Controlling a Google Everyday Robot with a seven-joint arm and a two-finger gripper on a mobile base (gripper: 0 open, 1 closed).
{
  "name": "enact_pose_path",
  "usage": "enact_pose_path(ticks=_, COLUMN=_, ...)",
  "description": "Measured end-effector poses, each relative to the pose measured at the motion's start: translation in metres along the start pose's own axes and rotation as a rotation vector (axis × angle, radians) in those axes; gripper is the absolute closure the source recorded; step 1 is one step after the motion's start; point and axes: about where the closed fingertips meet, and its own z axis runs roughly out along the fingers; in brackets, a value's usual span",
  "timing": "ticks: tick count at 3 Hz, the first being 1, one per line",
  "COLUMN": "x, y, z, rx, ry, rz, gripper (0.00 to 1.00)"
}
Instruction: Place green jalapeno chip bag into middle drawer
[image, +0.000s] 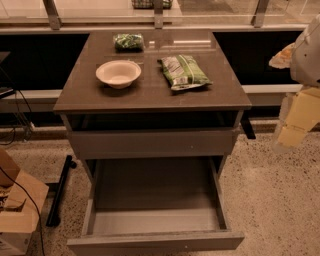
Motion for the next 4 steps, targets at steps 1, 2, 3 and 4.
enact_pose_path(ticks=1, x=-0.002, y=-0.001, z=-0.002, rx=0.013, ry=-0.006, rz=0.003, gripper=0.00)
enact_pose_path(ticks=2, x=-0.021, y=-0.002, z=-0.002, rx=0.062, ry=-0.071, rz=0.050, gripper=0.00)
enact_pose_path(ticks=3, x=-0.046, y=-0.025, z=0.011, rx=0.125, ry=-0.187, rz=0.076, gripper=0.00)
enact_pose_path(ticks=4, x=-0.063, y=-0.049, z=0.028, rx=0.146, ry=-0.288, rz=0.098, gripper=0.00)
